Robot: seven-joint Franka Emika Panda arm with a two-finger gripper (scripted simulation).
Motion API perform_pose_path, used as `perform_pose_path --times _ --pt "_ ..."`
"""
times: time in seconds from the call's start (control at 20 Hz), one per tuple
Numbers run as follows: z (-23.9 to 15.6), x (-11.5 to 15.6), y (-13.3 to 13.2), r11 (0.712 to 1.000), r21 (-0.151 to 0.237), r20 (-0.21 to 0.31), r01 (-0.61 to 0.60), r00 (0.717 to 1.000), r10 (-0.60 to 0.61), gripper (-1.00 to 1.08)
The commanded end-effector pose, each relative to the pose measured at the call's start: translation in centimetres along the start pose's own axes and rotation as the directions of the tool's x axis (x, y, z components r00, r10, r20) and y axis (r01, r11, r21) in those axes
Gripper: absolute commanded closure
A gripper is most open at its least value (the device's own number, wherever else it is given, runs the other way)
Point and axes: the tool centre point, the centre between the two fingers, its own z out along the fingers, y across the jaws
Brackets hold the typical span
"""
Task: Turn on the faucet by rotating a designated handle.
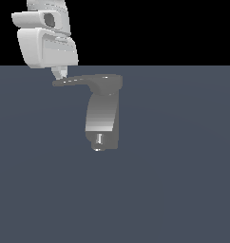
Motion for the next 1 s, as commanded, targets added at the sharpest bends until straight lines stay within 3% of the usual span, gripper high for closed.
perform_pose_path --times 0.0,0.95 --pt "0.0 -0.4 1.2 1.0 -0.003 -0.001 0.007 1.0 -0.007 1.08" --pt "0.0 2.8 4.5 1.0 -0.001 0.0 0.003 1.0 -0.003 1.08"
